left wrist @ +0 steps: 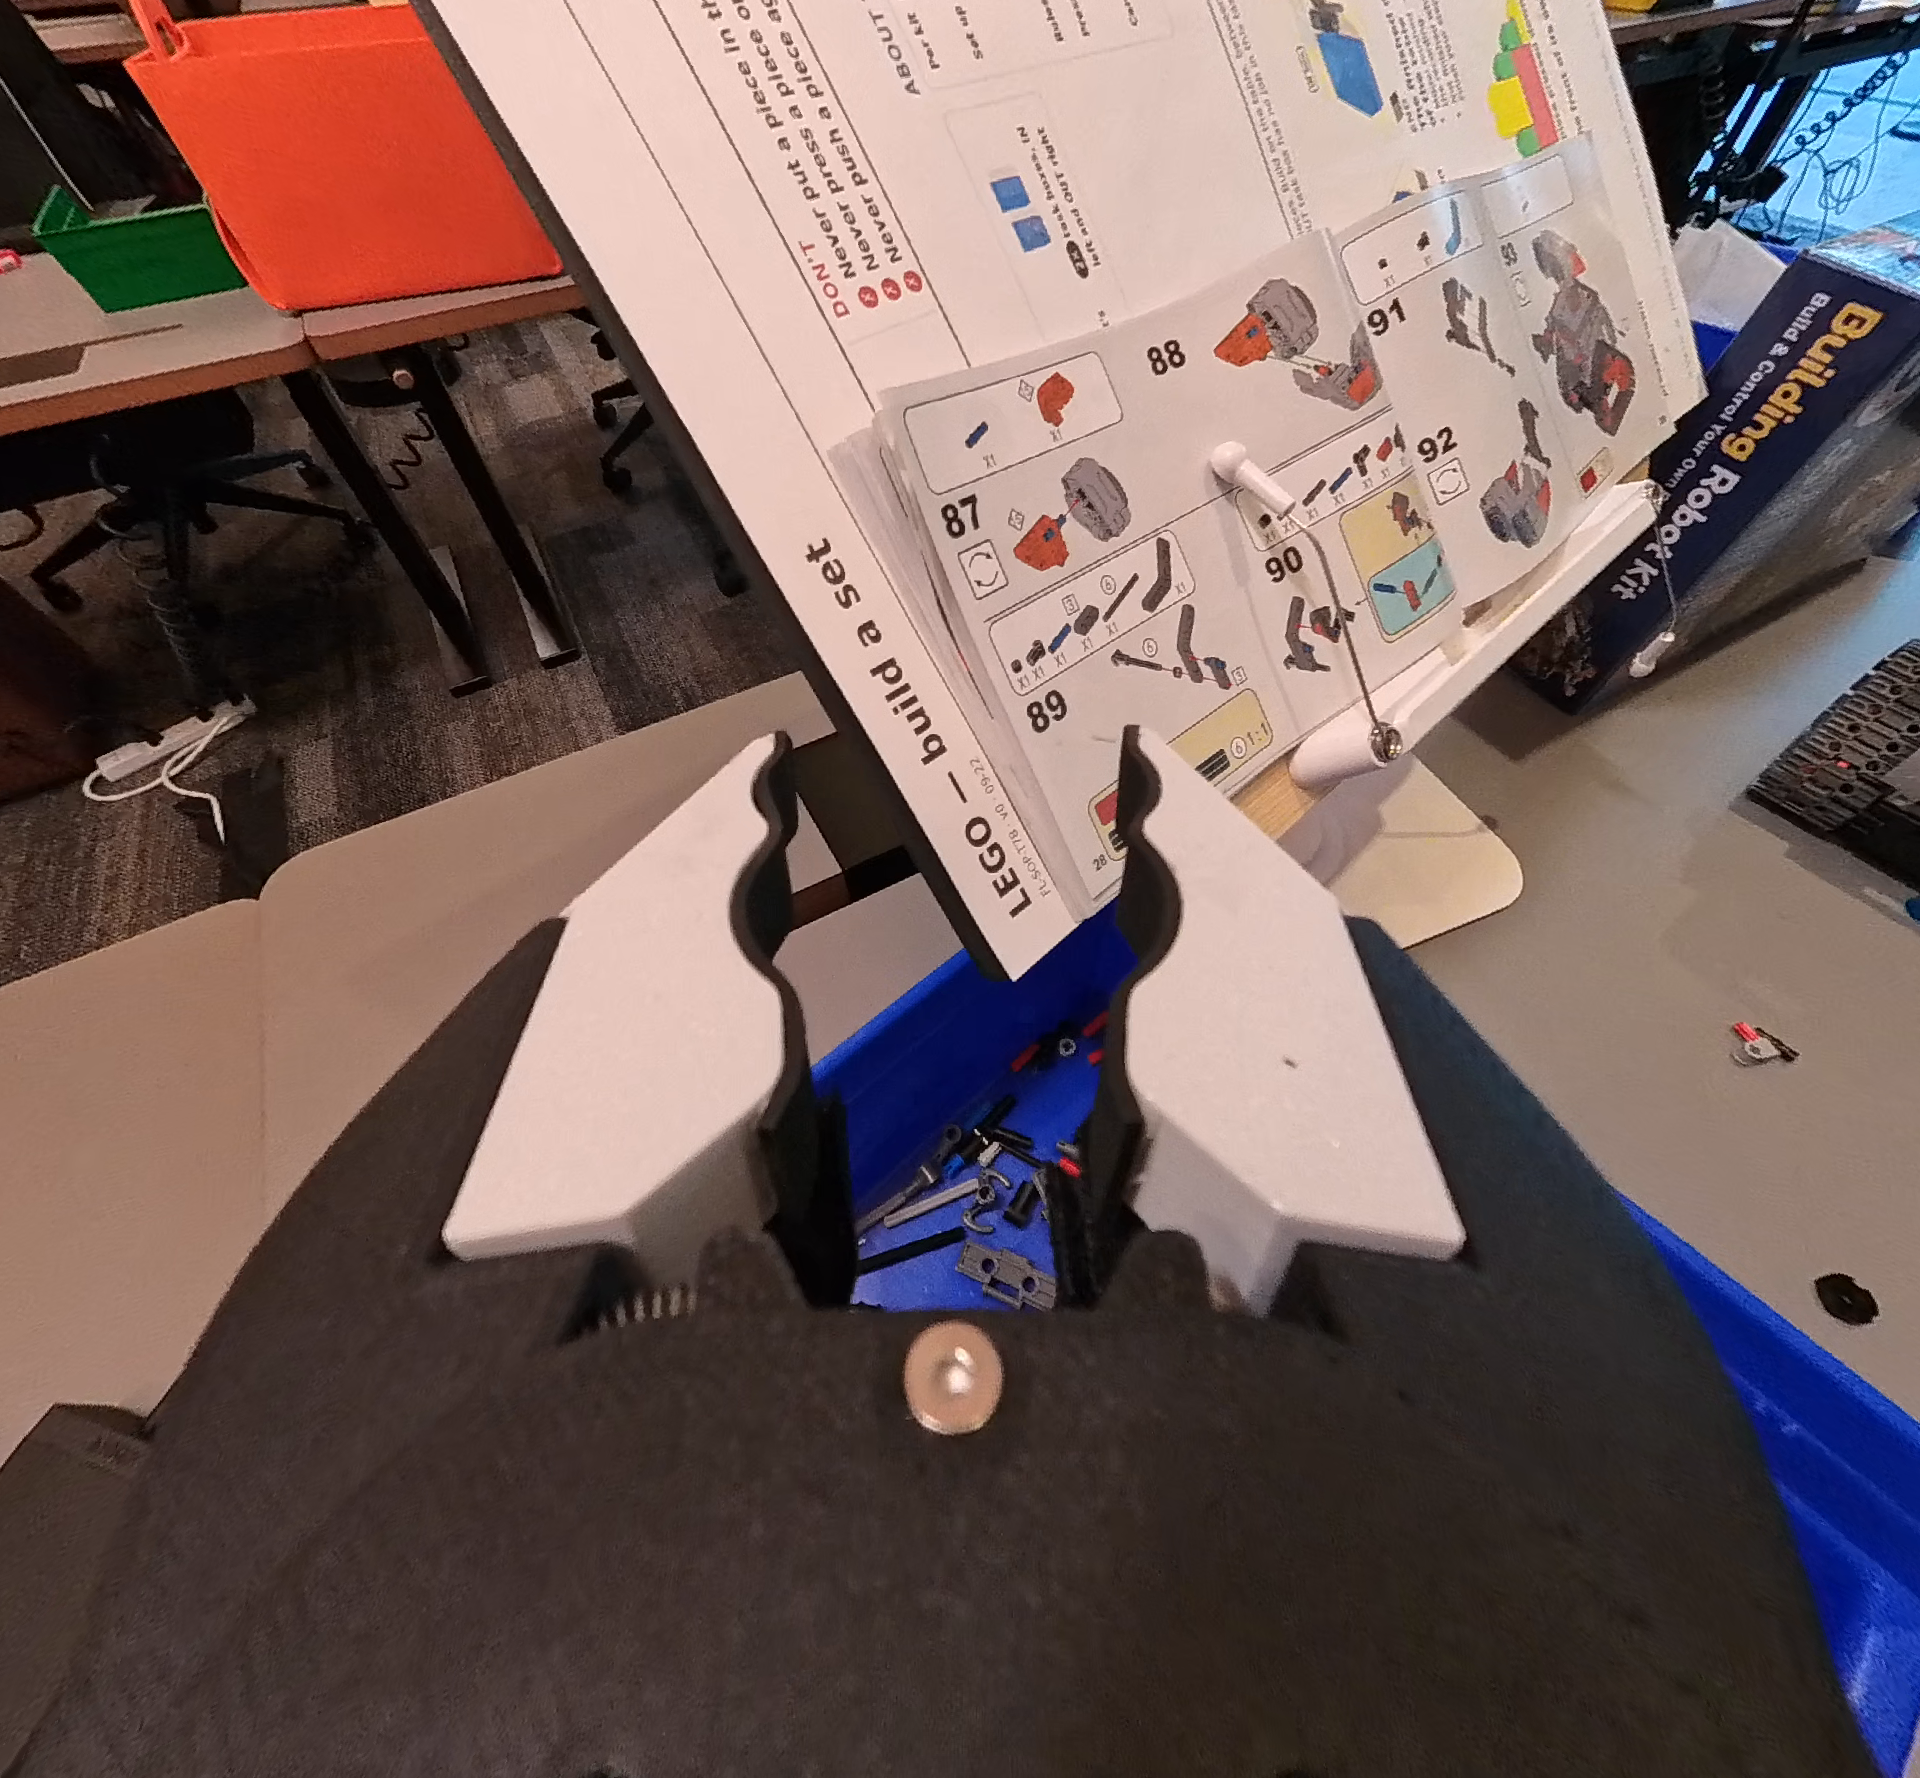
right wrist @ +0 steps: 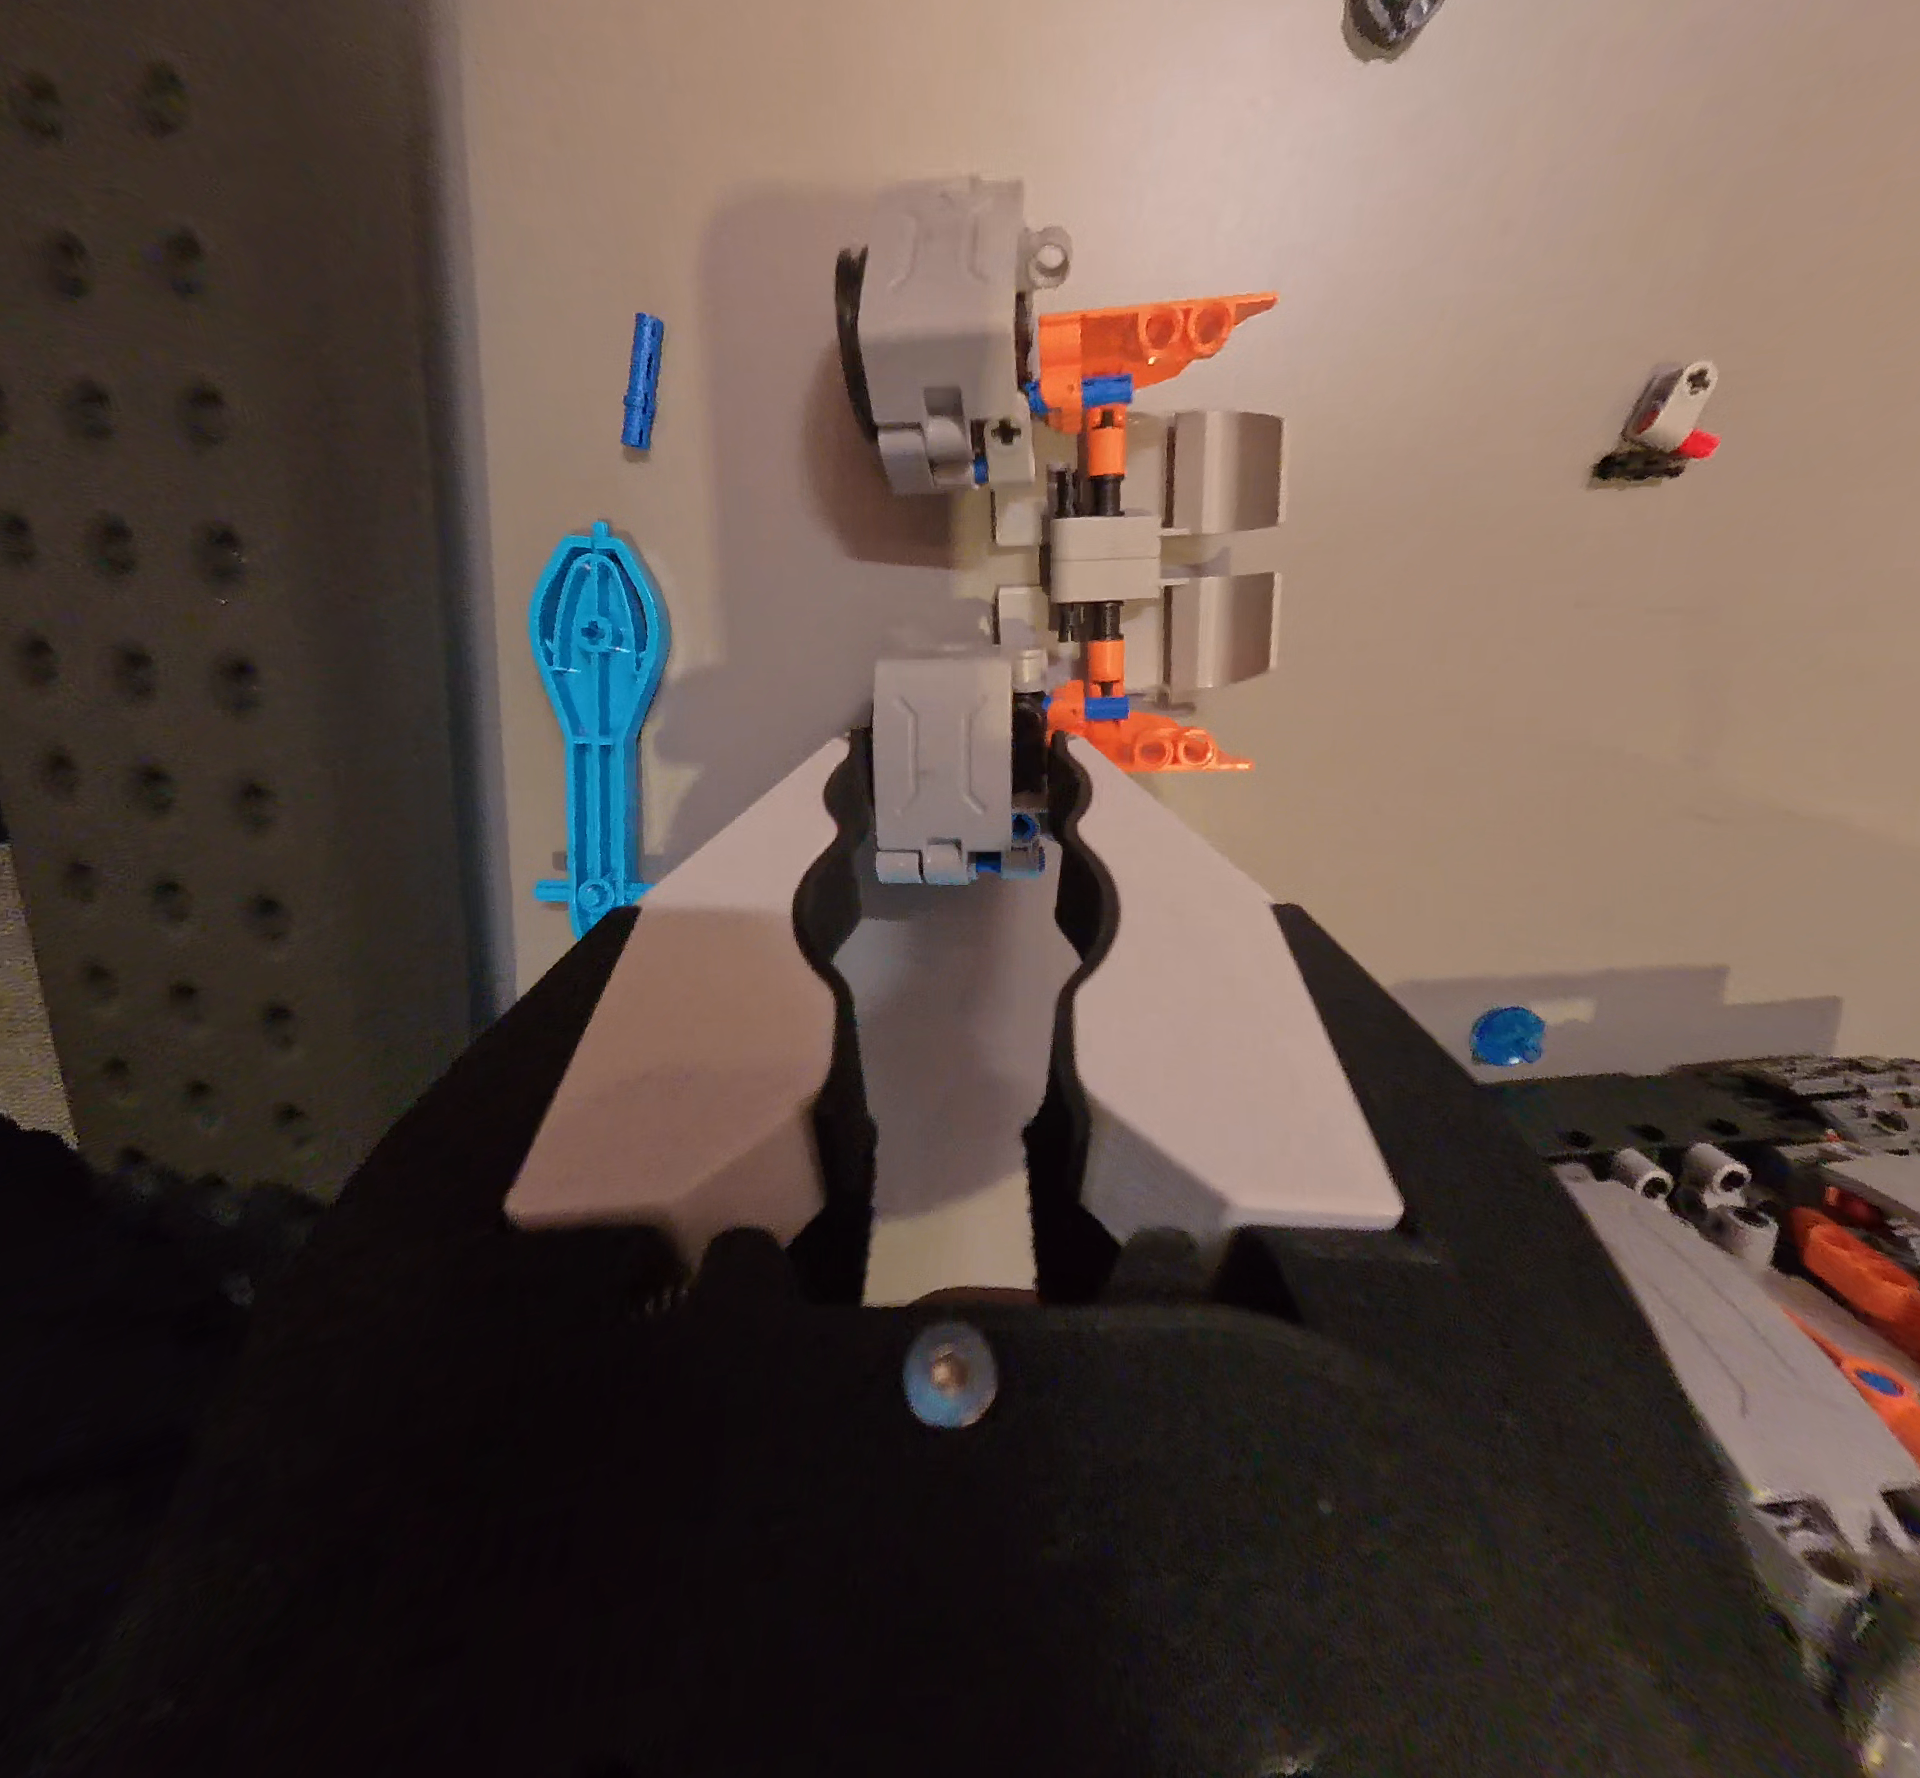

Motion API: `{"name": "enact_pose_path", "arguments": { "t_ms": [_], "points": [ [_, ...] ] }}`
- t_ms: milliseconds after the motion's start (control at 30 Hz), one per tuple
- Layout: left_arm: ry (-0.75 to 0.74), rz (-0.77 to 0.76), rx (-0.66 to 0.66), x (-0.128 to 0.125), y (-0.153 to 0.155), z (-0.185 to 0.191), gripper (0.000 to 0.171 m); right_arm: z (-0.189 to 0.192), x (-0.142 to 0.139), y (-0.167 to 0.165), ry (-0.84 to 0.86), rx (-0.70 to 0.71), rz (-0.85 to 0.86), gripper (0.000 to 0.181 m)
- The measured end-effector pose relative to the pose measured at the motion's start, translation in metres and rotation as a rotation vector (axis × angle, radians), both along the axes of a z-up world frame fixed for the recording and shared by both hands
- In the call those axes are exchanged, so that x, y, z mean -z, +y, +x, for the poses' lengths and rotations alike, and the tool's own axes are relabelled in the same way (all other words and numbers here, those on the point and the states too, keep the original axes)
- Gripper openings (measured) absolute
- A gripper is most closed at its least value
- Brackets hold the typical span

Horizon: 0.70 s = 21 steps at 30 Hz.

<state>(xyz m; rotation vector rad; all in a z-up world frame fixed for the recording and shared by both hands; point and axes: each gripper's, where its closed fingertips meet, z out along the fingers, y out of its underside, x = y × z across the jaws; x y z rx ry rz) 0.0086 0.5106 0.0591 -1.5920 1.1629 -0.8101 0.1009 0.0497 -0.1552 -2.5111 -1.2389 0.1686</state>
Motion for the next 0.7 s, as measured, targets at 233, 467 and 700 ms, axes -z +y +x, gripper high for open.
{"name": "enact_pose_path", "arguments": {
  "t_ms": [233,467,700],
  "points": [
    [-0.001,0.004,0.006,0.000,-0.001,0.002,0.059,0.006,-0.024,0.028,0.130,0.034,0.173,0.030],
    [-0.067,0.054,0.052,-0.025,-0.018,0.003,0.060,0.006,-0.070,0.066,0.505,0.209,0.302,0.026],
    [-0.084,0.209,0.213,-0.060,-0.081,0.022,0.063,0.021,-0.071,0.085,0.721,0.365,0.258,0.024]
  ]
}}
